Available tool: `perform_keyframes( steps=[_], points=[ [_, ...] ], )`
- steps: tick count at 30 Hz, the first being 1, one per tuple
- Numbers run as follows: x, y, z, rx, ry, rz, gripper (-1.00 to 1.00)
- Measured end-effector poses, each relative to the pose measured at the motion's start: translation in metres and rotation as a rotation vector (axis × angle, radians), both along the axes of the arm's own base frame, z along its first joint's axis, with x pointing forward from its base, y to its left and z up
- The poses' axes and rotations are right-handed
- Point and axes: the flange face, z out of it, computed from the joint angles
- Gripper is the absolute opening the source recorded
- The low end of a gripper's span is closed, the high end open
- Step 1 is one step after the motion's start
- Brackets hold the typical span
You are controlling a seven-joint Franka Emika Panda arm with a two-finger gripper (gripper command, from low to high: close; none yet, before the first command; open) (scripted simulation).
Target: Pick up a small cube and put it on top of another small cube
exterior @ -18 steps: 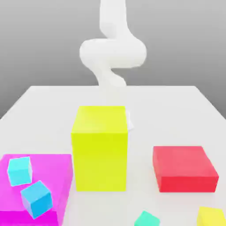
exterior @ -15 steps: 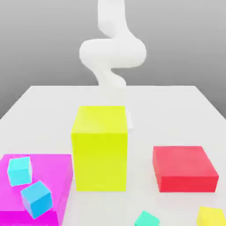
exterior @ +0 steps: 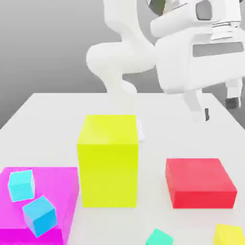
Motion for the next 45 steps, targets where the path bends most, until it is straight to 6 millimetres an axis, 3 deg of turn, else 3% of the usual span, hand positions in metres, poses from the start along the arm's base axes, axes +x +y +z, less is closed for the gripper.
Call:
perform_keyframes(
  steps=[6, 11, 16, 17, 24, 28, 33, 38, 39, 41, 43, 45],
  points=[
    [0.004, 0.048, -0.102, -0.104, 0.095, 0.239, 0.00],
    [-0.007, 0.079, -0.188, -0.199, 0.169, 0.441, 0.00],
    [-0.015, 0.092, -0.268, -0.246, 0.200, 0.538, 0.00],
    [-0.016, 0.092, -0.283, -0.247, 0.201, 0.539, -1.00],
    [-0.016, 0.092, -0.286, -0.247, 0.204, 0.541, -1.00],
    [-0.015, 0.088, -0.235, -0.248, 0.204, 0.534, -1.00],
    [0.012, -0.035, -0.179, -0.256, 0.210, 0.319, -1.00],
    [0.001, -0.160, -0.140, -0.238, 0.230, 0.097, -1.00],
    [-0.006, -0.189, -0.133, -0.230, 0.236, 0.043, -1.00],
    [-0.030, -0.266, -0.120, -0.205, 0.254, -0.107, -1.00],
    [-0.069, -0.346, -0.107, -0.167, 0.275, -0.274, -1.00],
    [-0.115, -0.416, -0.110, -0.124, 0.292, -0.428, -1.00]
  ],
)
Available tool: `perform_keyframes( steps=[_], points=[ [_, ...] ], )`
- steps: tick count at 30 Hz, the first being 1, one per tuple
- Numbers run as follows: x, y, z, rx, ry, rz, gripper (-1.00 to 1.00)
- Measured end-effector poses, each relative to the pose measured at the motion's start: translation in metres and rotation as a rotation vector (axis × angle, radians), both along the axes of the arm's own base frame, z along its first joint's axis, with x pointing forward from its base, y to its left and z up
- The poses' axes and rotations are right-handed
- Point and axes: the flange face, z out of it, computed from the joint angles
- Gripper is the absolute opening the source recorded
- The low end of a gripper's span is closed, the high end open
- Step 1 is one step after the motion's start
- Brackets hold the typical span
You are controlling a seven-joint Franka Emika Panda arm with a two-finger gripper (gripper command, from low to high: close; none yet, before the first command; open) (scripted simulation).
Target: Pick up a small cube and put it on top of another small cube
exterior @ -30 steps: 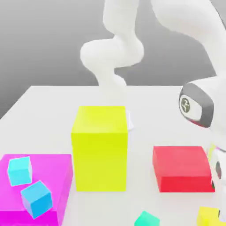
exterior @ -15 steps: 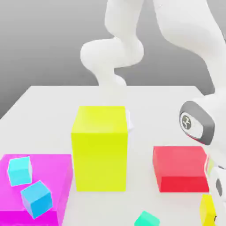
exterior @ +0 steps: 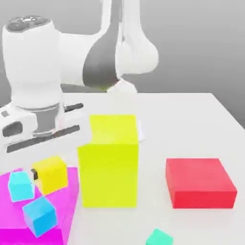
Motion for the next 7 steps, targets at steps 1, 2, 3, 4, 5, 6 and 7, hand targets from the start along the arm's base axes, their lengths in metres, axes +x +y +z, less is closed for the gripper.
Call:
perform_keyframes(
  steps=[1, 2, 3, 4, 5, 6, 7],
  points=[
    [-0.014, -0.018, -0.009, 0.005, -0.001, -0.045, -1.00],
    [-0.025, -0.032, -0.019, 0.006, -0.001, -0.081, -1.00],
    [-0.022, -0.027, -0.030, 0.005, 0.000, -0.067, -1.00],
    [-0.003, 0.003, -0.039, 0.004, 0.001, 0.008, 1.00],
    [-0.001, 0.005, -0.039, 0.004, 0.001, 0.014, 1.00],
    [-0.002, 0.004, -0.039, 0.004, 0.001, 0.011, 1.00],
    [-0.001, 0.005, -0.039, 0.004, 0.001, 0.012, 1.00]
  ],
)
